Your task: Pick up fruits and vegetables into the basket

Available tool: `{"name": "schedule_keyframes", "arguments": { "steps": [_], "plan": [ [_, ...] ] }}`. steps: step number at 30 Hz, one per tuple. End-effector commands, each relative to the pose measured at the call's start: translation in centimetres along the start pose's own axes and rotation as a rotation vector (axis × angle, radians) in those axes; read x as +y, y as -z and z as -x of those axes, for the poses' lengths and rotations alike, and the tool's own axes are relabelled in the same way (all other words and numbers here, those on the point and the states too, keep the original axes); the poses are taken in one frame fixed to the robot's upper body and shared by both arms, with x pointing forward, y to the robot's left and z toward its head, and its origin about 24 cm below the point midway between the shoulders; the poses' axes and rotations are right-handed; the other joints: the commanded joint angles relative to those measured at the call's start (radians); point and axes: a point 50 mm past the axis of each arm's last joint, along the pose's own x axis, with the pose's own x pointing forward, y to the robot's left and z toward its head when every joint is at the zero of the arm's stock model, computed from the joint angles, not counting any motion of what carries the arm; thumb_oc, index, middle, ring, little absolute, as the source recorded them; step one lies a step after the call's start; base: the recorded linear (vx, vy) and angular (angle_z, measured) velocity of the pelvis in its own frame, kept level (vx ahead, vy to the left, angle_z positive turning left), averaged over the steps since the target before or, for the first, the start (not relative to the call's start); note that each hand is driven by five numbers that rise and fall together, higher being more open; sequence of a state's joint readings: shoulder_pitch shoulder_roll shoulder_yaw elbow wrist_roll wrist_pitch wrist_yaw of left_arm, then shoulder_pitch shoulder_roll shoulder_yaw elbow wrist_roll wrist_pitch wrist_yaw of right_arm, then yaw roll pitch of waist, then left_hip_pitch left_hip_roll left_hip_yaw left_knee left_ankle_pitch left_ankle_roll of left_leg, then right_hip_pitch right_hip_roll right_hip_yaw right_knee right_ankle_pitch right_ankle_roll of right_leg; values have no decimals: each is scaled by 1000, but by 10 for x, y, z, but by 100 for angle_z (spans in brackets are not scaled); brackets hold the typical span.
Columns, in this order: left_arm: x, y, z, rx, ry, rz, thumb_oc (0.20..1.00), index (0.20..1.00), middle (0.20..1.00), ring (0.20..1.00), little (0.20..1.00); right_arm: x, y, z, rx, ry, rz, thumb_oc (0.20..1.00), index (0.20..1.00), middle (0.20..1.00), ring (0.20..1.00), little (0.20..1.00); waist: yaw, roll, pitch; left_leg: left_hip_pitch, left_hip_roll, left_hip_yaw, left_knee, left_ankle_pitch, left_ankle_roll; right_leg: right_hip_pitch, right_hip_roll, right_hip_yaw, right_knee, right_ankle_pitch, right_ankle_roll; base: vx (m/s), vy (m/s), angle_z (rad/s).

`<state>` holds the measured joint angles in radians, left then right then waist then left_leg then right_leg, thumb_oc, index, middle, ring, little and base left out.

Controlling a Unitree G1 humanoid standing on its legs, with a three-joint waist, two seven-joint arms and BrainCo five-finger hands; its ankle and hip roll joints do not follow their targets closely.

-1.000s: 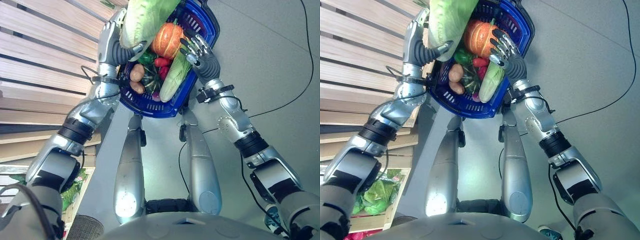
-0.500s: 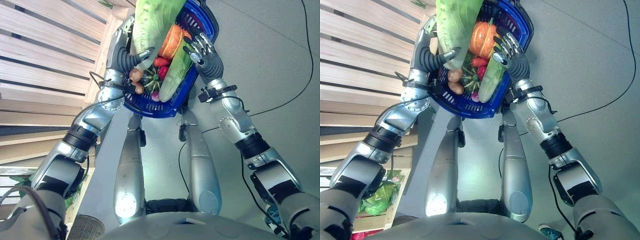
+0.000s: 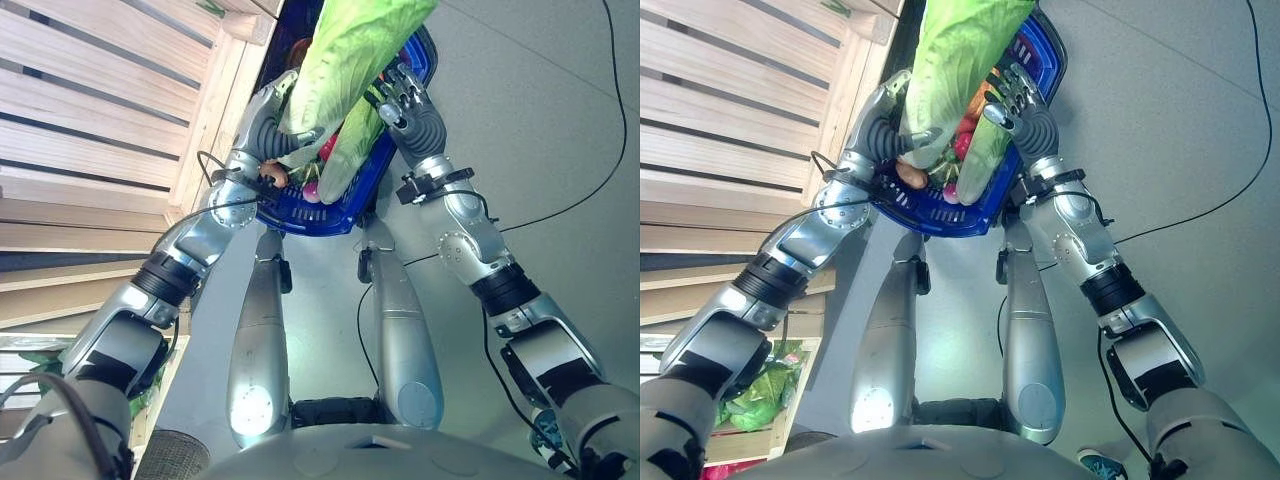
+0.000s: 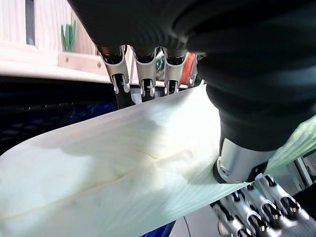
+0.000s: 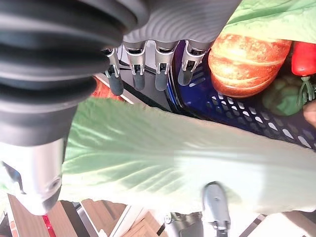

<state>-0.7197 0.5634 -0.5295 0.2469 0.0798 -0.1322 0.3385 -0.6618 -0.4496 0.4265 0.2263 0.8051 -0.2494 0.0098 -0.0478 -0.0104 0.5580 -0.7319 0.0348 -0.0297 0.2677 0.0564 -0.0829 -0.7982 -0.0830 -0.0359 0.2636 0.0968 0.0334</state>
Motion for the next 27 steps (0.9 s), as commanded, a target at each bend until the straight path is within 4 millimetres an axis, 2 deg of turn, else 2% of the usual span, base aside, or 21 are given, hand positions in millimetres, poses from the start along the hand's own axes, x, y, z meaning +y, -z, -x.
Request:
{"name": "schedule_keyframes", "arguments": {
  "steps": [1, 9, 25, 26, 27],
  "plan": [
    [0, -24, -3, -158, 28, -18, 200, 200, 200, 200, 200, 13, -16, 1, -82, -81, -38, 1000, 1000, 1000, 1000, 1000, 12, 4, -38, -19, -56, 35, -26, 6, 14, 39, 47, -53, 35, -63, 64, 0, 0, 0],
    [-12, -28, -2, -189, 123, -37, 200, 200, 200, 200, 200, 16, -15, 0, -70, -110, -57, 1000, 1000, 1000, 1000, 1000, 12, 4, -38, -17, -57, 37, -28, 5, 14, 40, 46, -52, 31, -59, 68, 0, 0, 0],
    [-23, -17, 0, -111, 299, -122, 200, 200, 200, 200, 200, 30, -27, -1, -110, -250, -124, 1000, 1000, 1000, 1000, 1000, 7, -2, -38, -15, -54, 36, -33, 5, 15, 36, 47, -53, 28, -49, 74, 0, 0, 0],
    [-23, -17, 0, -109, 303, -123, 200, 200, 200, 200, 200, 31, -28, -1, -116, -256, -118, 460, 460, 460, 460, 460, 7, -3, -38, -15, -54, 36, -32, 5, 15, 36, 47, -53, 27, -49, 74, 0, 0, 0],
    [-24, -17, 0, -108, 309, -125, 200, 200, 200, 200, 200, 32, -30, -1, -125, -264, -120, 200, 200, 200, 200, 200, 6, -2, -38, -15, -54, 36, -32, 4, 15, 36, 47, -53, 27, -49, 74, 0, 0, 0]
  ]
}}
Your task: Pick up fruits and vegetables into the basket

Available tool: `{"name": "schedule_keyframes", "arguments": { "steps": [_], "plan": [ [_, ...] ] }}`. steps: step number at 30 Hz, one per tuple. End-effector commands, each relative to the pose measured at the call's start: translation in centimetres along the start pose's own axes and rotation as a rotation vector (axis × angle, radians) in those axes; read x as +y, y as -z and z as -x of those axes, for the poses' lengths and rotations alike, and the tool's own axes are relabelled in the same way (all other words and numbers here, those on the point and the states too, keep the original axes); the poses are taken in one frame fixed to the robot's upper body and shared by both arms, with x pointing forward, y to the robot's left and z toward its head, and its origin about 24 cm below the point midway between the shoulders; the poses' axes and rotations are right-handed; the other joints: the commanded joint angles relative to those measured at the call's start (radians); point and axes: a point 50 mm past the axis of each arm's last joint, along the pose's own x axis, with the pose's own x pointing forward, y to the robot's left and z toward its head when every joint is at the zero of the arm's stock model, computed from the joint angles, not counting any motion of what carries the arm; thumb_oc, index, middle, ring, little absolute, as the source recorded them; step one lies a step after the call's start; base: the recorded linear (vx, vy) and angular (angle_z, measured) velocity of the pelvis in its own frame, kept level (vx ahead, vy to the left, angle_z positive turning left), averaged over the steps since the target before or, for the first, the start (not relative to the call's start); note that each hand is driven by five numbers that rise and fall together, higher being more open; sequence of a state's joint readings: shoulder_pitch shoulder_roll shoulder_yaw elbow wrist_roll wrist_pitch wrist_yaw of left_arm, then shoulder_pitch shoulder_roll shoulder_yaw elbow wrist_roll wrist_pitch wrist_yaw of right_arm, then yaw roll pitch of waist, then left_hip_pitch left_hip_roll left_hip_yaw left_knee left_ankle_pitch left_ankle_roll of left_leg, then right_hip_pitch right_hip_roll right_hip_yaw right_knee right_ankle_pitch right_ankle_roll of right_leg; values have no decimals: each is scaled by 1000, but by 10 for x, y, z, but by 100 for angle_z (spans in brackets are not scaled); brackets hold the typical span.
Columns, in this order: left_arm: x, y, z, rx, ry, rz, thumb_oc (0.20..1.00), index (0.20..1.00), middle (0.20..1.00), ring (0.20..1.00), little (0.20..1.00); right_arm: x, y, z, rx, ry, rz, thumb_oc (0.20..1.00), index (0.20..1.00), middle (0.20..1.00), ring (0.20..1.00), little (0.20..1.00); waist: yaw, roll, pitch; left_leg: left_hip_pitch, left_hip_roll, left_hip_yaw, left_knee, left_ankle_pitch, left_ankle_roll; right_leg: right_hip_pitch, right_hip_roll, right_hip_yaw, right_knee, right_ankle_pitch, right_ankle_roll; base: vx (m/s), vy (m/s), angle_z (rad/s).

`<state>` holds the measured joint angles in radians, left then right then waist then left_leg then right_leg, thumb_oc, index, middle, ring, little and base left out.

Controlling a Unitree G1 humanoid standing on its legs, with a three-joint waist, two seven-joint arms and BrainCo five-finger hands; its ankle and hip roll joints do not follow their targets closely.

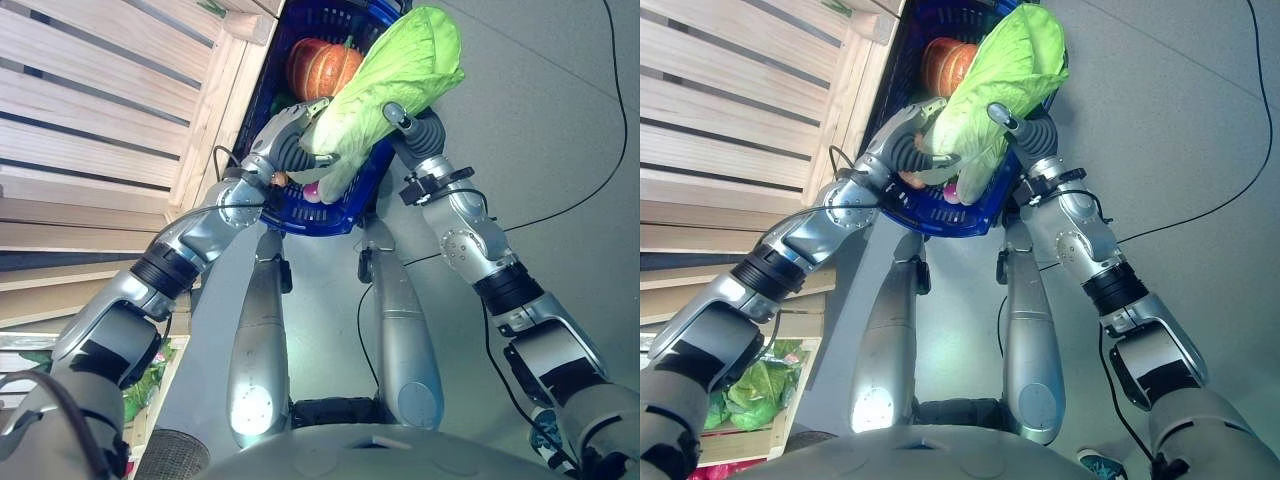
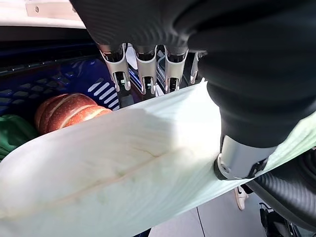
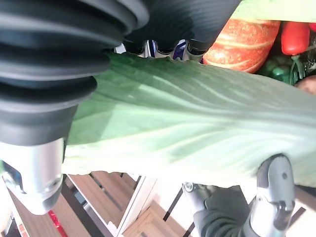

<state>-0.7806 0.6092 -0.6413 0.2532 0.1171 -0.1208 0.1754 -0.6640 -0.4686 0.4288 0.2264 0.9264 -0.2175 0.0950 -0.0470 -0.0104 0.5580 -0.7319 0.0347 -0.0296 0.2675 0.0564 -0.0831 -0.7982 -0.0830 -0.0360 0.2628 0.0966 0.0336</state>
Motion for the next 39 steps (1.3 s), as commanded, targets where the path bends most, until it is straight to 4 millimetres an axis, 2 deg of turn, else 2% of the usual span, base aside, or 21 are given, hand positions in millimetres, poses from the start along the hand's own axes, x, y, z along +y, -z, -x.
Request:
{"name": "schedule_keyframes", "arguments": {
  "steps": [1, 10, 11, 12, 13, 18, 23, 25, 27, 34, 39],
  "plan": [
    [-7, -13, 1, -65, 58, -20, 200, 200, 200, 200, 200, 37, -28, -3, -147, -222, -13, 200, 200, 200, 200, 200, 5, -1, -38, -15, -54, 36, -33, 5, 16, 35, 47, -52, 27, -48, 74, 0, 0, 0],
    [-9, -11, 1, -57, 39, -6, 200, 200, 200, 200, 200, 38, -27, -4, -151, -218, -18, 200, 200, 200, 200, 200, 6, 1, -38, -19, -52, 37, -32, 4, 16, 34, 43, -52, 24, -49, 74, 0, 0, 0],
    [-9, -11, 1, -53, 30, -2, 275, 275, 275, 275, 275, 38, -26, -4, -152, -214, -21, 200, 200, 200, 200, 200, 7, 1, -38, -18, -52, 36, -32, 4, 16, 35, 43, -52, 23, -49, 74, 0, 0, 0],
    [-9, -10, 1, -50, 18, 3, 736, 736, 736, 736, 736, 38, -25, -4, -154, -213, -21, 200, 200, 200, 200, 200, 8, 1, -38, -19, -52, 36, -32, 4, 16, 35, 43, -53, 24, -49, 74, 0, 0, 0],
    [-9, -10, 1, -45, 9, 13, 1000, 1000, 1000, 1000, 1000, 38, -25, -4, -156, -213, -22, 200, 200, 200, 200, 200, 8, 1, -38, -18, -52, 36, -34, 4, 15, 36, 42, -53, 22, -49, 74, 0, 0, 0],
    [-6, -11, 2, -59, -51, 81, 1000, 1000, 1000, 1000, 1000, 37, -25, -4, -163, -202, -23, 200, 200, 200, 200, 200, 10, -3, -38, -20, -53, 34, -32, 4, 15, 35, 43, -54, 22, -48, 74, 0, 0, 0],
    [4, -13, 9, -105, -287, 333, 1000, 1000, 1000, 1000, 1000, 34, -21, -2, -169, -159, -10, 200, 200, 200, 200, 200, 17, -5, -38, -20, -57, 28, -31, 4, 18, 35, 44, -55, 24, -51, 71, 0, 0, 0],
    [8, -11, 12, -103, -372, 381, 1000, 1000, 1000, 1000, 1000, 33, -19, -2, -170, -138, 2, 200, 200, 200, 200, 200, 20, -7, -38, -22, -59, 23, -31, 3, 19, 32, 46, -55, 26, -52, 70, 0, 0, 0],
    [16, -6, 16, -86, -483, 453, 1000, 1000, 1000, 1000, 1000, 31, -19, -3, -168, -111, 13, 200, 200, 200, 200, 200, 24, -9, -38, -23, -61, 19, -29, 3, 19, 31, 48, -55, 30, -55, 67, 0, 0, 0],
    [38, 13, 25, -3, -690, 589, 1000, 1000, 1000, 1000, 1000, 22, -17, -2, -146, -43, 51, 200, 200, 200, 200, 200, 27, -9, -38, -15, -65, 11, -23, 0, 17, 39, 51, -54, 41, -67, 59, 0, 0, 0],
    [52, 27, 30, 54, -805, 587, 1000, 1000, 1000, 1000, 1000, 13, -15, -2, -111, 19, 119, 200, 200, 200, 200, 200, 23, -4, -38, -16, -66, 11, -13, -1, 16, 38, 52, -52, 52, -75, 53, 2, 7, 0]
  ]
}}
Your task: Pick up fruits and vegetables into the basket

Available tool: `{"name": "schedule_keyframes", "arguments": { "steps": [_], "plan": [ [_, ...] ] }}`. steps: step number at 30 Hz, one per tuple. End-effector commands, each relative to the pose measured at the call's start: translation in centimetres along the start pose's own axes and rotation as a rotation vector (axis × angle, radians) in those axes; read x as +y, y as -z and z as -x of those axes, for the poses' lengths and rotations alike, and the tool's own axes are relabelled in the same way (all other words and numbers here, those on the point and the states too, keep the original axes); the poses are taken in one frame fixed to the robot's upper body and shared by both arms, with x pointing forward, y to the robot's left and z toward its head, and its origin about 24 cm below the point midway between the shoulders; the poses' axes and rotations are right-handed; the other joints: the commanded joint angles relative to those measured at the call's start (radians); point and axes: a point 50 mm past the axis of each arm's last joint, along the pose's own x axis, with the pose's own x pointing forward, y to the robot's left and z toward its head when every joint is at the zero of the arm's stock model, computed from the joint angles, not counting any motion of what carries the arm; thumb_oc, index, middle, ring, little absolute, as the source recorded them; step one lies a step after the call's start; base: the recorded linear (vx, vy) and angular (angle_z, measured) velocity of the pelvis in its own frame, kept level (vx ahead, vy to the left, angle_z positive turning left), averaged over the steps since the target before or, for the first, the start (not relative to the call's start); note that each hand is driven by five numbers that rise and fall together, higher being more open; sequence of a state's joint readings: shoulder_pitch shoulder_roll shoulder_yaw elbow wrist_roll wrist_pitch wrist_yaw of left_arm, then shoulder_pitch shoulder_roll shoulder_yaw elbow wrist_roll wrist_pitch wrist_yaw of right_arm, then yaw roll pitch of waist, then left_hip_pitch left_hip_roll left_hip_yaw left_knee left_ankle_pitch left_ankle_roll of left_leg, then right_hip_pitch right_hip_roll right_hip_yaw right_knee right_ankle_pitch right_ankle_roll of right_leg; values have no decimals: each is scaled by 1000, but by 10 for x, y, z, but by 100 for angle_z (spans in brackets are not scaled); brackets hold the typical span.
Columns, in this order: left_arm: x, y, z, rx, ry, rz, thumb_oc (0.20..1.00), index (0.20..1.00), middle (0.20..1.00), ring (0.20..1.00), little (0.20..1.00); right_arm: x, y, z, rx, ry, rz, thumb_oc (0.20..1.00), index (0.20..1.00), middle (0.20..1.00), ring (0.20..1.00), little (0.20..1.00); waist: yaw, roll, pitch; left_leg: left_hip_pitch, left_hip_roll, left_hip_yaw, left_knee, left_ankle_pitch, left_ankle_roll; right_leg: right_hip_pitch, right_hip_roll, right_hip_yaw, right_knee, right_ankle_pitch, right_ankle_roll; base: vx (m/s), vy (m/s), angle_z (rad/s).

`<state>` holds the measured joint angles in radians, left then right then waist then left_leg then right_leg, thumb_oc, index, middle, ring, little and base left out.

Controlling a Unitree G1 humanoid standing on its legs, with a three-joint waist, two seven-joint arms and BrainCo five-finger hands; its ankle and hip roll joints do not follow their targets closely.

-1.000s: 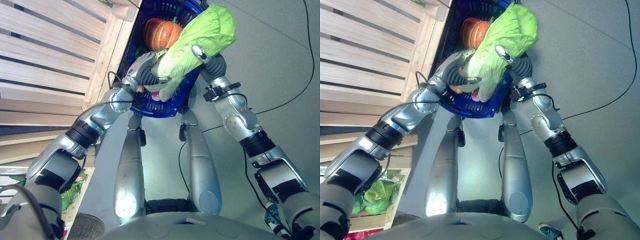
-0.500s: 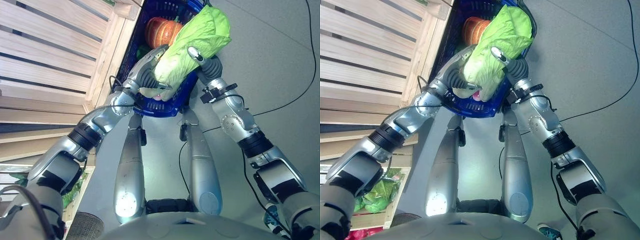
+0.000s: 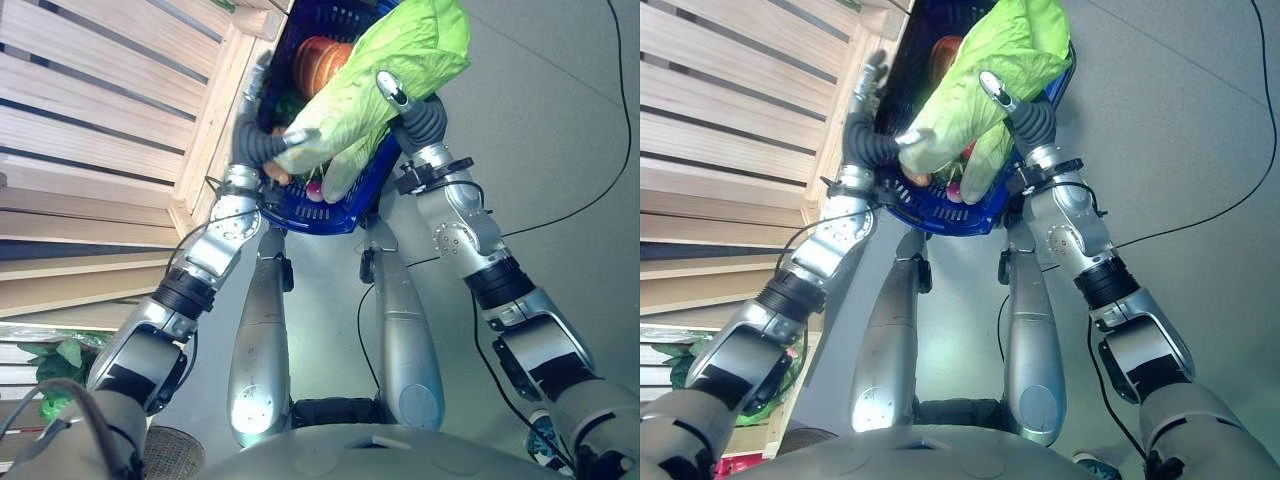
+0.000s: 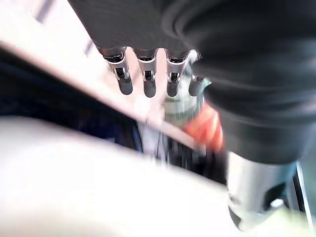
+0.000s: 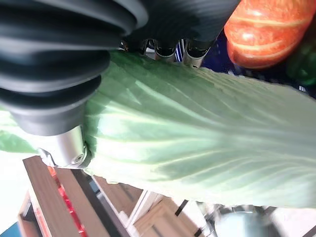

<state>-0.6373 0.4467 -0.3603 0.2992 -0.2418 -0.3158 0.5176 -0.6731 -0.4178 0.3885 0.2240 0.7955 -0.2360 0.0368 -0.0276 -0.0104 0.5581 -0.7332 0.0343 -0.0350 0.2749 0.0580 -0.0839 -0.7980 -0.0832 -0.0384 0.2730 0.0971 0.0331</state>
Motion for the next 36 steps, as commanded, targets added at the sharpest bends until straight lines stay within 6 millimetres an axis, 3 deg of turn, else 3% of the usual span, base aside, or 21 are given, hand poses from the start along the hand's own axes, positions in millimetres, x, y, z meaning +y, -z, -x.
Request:
{"name": "schedule_keyframes", "arguments": {
  "steps": [1, 10, 20, 30, 36],
  "plan": [
    [25, -11, -11, -64, -160, 21, 1000, 1000, 1000, 1000, 1000, 5, -10, 4, -42, -2, 53, 200, 200, 200, 200, 200, 3, -3, -38, -15, -65, 16, -20, -2, 16, 38, 53, -49, 43, -78, 52, 8, 40, -2],
    [47, 1, -23, 3, -282, -26, 1000, 1000, 1000, 1000, 1000, -23, 0, -4, 103, 148, 187, 200, 200, 200, 200, 200, 3, 14, -38, -17, -65, 20, -5, -2, 10, 36, 49, -48, 56, -89, 44, 8, 32, 0],
    [52, 20, -33, 97, -295, -68, 1000, 1000, 1000, 1000, 1000, -50, 6, -27, 266, 273, 324, 200, 200, 200, 200, 200, 24, 37, -38, -23, -70, 16, 14, -3, 5, 30, 40, -57, 75, -97, 38, 0, 0, 0],
    [35, 17, -44, 88, -216, -42, 1000, 1000, 1000, 1000, 1000, -78, 14, -41, 422, 386, 389, 200, 200, 200, 200, 200, 65, 71, -38, -37, -86, 2, 36, -8, 10, 17, 28, -77, 98, -104, 33, 6, -7, 1],
    [23, 13, -48, 68, -170, -21, 1000, 1000, 1000, 1000, 1000, -93, 19, -38, 503, 457, 388, 200, 200, 200, 200, 200, 87, 90, -38, -49, -98, -7, 48, -8, 16, 5, 22, -88, 113, -106, 30, 11, -3, 9]
  ]
}}
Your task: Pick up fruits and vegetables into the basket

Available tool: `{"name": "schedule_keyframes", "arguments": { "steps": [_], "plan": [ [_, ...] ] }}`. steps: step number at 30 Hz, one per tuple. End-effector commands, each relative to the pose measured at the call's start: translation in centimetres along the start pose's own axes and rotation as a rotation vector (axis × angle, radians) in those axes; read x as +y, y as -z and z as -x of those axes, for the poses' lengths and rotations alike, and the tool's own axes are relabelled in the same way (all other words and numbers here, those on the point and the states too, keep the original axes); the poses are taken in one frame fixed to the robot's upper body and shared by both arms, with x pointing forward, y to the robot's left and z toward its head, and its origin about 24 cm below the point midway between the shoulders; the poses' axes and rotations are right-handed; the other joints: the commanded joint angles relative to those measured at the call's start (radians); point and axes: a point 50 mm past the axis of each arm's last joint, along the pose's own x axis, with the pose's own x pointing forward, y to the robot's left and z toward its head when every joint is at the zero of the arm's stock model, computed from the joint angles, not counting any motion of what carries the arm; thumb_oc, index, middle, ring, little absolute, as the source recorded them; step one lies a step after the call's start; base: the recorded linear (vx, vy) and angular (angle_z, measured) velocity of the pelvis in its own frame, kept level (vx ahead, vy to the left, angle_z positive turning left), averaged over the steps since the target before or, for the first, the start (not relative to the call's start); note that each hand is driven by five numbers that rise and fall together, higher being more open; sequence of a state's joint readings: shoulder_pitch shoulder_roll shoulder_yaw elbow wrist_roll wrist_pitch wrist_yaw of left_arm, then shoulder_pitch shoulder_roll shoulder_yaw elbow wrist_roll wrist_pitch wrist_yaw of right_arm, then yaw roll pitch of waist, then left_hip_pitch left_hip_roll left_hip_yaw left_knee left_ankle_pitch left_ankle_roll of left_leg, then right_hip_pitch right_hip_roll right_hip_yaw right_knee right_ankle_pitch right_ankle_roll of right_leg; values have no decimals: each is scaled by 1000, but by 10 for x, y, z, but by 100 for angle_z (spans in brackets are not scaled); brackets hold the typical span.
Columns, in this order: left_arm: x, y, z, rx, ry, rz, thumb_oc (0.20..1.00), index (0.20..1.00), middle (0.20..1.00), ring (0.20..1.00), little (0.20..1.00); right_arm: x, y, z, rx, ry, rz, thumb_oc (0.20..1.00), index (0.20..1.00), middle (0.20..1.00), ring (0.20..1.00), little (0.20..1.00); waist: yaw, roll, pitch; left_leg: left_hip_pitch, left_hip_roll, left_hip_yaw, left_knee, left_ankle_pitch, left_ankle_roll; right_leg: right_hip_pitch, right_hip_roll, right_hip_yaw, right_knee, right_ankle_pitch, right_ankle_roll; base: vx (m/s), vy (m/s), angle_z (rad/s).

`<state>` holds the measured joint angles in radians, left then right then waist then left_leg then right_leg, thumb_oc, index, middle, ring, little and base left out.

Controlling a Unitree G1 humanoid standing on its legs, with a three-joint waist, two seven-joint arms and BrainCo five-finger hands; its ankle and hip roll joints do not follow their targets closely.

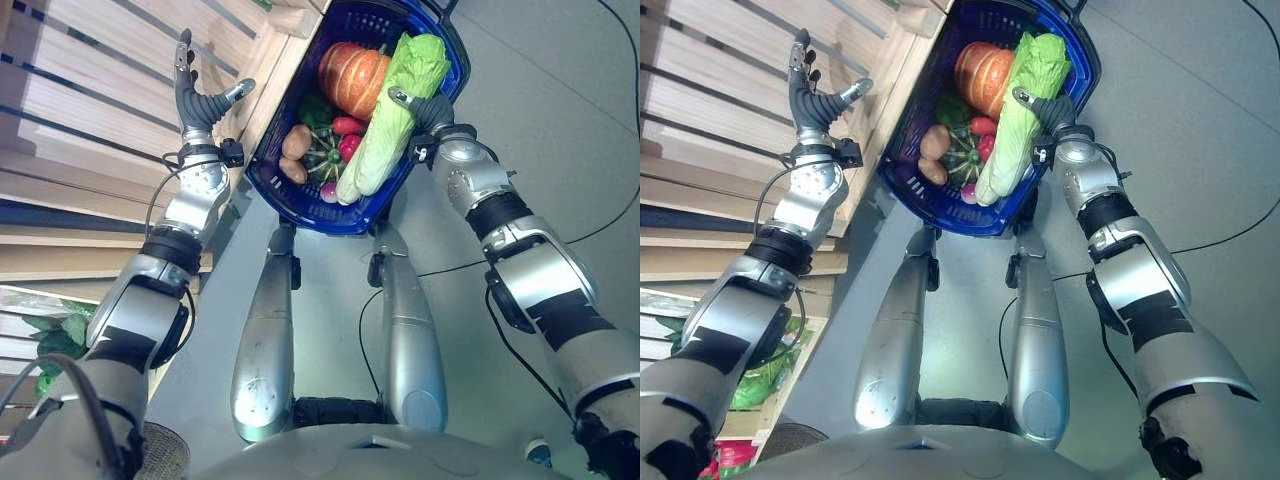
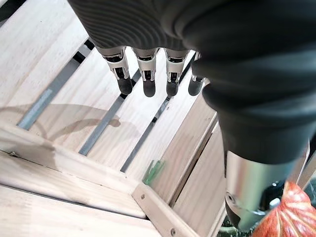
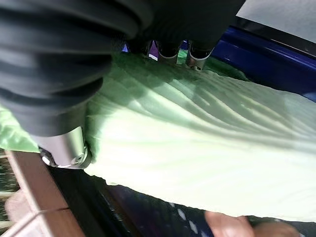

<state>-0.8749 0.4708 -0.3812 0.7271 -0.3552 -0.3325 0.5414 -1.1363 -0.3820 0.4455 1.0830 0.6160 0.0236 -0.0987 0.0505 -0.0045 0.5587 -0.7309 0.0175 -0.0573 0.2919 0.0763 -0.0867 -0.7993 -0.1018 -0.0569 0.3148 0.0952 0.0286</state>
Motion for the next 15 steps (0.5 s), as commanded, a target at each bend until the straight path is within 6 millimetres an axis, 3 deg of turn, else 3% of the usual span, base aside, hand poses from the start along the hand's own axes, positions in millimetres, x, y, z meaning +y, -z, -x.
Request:
{"name": "schedule_keyframes", "arguments": {
  "steps": [1, 8, 9, 11, 12, 15],
  "plan": [
    [-8, -12, -2, -67, -4, 87, 1000, 1000, 1000, 1000, 1000, -13, -3, -1, -2, 28, 29, 200, 200, 200, 200, 200, 12, 88, -39, -53, -83, 15, 32, -26, 19, 4, 40, -71, 73, -105, 34, 7, 8, 11],
    [-21, -14, 2, -80, 13, 97, 1000, 1000, 1000, 1000, 1000, -14, -1, -3, 57, 64, 17, 200, 200, 200, 200, 200, 24, 102, -39, -71, -92, 7, 42, -27, 25, -16, 39, -72, 88, -109, 31, 3, 3, 2],
    [-21, -15, 2, -81, 13, 99, 1000, 1000, 1000, 1000, 1000, -14, 1, -3, 70, 71, 17, 250, 250, 250, 250, 250, 25, 103, -39, -72, -93, 8, 43, -27, 25, -17, 39, -73, 90, -110, 31, 0, 0, 0],
    [-23, -15, 2, -83, 14, 104, 1000, 1000, 1000, 1000, 1000, -16, 4, -3, 97, 91, 20, 934, 934, 934, 934, 934, 27, 107, -39, -73, -94, 7, 42, -26, 27, -20, 40, -73, 93, -112, 30, 0, 0, 0],
    [-23, -15, 3, -83, 15, 105, 1000, 1000, 1000, 1000, 1000, -18, 6, -3, 109, 97, 18, 1000, 1000, 1000, 1000, 1000, 28, 108, -39, -71, -95, 7, 40, -26, 28, -18, 40, -74, 91, -112, 29, 0, 0, 0],
    [-24, -15, 4, -86, 16, 108, 1000, 1000, 1000, 1000, 1000, -20, 7, -2, 118, 114, 20, 1000, 1000, 1000, 1000, 1000, 30, 111, -39, -73, -95, 8, 42, -26, 27, -19, 39, -75, 94, -113, 29, 0, 0, 0]
  ]
}}
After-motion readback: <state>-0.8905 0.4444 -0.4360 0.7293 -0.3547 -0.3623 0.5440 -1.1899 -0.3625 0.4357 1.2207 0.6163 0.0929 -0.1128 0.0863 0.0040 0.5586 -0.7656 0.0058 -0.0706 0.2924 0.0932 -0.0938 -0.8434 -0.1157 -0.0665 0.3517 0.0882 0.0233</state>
